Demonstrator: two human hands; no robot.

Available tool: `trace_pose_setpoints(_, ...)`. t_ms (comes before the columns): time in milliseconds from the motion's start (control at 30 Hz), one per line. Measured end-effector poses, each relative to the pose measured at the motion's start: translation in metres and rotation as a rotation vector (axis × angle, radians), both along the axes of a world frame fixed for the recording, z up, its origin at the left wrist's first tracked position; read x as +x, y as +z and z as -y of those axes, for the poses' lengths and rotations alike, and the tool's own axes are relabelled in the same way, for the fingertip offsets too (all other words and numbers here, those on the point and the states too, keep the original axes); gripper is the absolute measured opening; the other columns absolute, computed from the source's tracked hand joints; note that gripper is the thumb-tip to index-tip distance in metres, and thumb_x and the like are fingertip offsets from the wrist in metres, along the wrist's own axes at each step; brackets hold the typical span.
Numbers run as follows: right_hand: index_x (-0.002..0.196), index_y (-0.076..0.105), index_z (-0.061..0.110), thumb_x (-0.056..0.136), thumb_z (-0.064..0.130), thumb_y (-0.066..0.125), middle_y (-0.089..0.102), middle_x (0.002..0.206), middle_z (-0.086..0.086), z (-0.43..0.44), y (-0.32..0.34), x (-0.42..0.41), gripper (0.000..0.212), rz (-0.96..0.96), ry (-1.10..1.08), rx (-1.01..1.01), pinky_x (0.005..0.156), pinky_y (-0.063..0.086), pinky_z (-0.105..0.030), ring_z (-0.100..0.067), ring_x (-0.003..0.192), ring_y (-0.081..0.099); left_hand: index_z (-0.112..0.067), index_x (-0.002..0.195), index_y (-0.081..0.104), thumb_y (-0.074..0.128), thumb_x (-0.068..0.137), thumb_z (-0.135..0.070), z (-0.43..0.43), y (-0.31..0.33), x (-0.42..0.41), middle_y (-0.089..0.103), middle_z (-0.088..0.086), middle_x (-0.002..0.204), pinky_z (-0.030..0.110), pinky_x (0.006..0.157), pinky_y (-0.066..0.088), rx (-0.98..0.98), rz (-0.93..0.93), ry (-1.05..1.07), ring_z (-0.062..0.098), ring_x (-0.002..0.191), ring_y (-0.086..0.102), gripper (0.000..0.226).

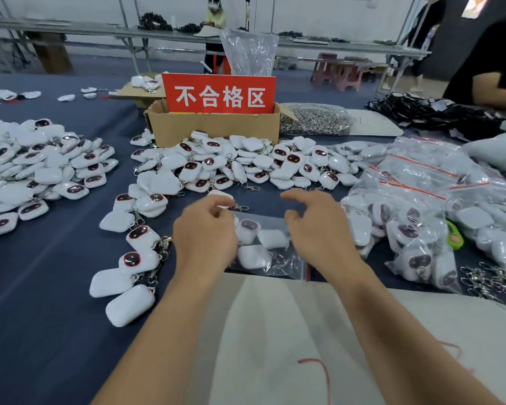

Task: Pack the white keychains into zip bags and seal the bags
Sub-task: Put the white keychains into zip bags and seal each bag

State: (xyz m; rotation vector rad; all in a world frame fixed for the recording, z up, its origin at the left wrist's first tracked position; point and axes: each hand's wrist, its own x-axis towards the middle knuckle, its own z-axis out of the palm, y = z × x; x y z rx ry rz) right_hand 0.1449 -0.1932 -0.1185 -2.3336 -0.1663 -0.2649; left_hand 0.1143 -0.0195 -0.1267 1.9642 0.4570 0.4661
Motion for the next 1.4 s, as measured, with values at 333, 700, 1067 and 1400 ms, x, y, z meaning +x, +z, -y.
trace_pose_setpoints(333, 0.163, 0.02, 0.015, 0.1, 0.016, 0.048, 0.025, 0.165, -0.016, -0.022, 0.01, 0.103, 0.069, -0.187, 0.142, -0.695, 0.119, 0.03, -0.049, -0.039, 0.149, 0.024, -0.038, 0.099, 0.074, 0.047, 0.077, -0.002, -0.007, 0.004, 0.002, 0.071, -0.02, 0.091, 0.038, 0.089, 0.056, -0.01, -0.111, 0.027, 0.007, 0.09, 0.065, 0.05)
trace_pose_setpoints(700, 0.109, 0.068, 0.015, 0.089, -0.005, 0.059, 0.071, 0.099, -0.01, -0.023, 0.019, 0.064, 0.029, -0.02, 0.133, -0.596, 0.068, 0.042, -0.03, -0.029, 0.096, 0.065, -0.035, 0.105, 0.077, 0.048, 0.077, -0.006, -0.001, 0.012, -0.004, 0.071, -0.021, 0.09, 0.041, 0.087, 0.057, 0.019, -0.122, 0.015, 0.014, 0.089, 0.068, 0.049)
trace_pose_setpoints(1067, 0.097, 0.066, 0.034, 0.1, 0.014, 0.054, 0.072, 0.079, 0.006, 0.011, 0.002, -0.046, 0.024, 0.003, -0.193, 0.462, 0.057, 0.054, -0.026, -0.017, 0.058, 0.062, -0.038, 0.101, 0.078, 0.06, 0.092, -0.013, 0.021, 0.01, -0.009, 0.075, -0.02, 0.094, 0.032, 0.095, 0.051, 0.173, 0.021, -0.127, 0.008, 0.097, 0.065, 0.032)
trace_pose_setpoints(1400, 0.077, 0.068, 0.026, 0.077, 0.006, 0.076, 0.072, 0.072, 0.013, 0.026, -0.001, -0.041, 0.022, -0.022, -0.155, 0.388, 0.059, 0.047, -0.017, -0.004, 0.062, 0.063, -0.042, 0.108, 0.078, 0.072, 0.083, -0.02, 0.041, 0.005, -0.016, 0.072, -0.027, 0.097, -0.001, 0.085, 0.035, 0.255, 0.178, -0.358, -0.013, 0.103, 0.056, 0.034)
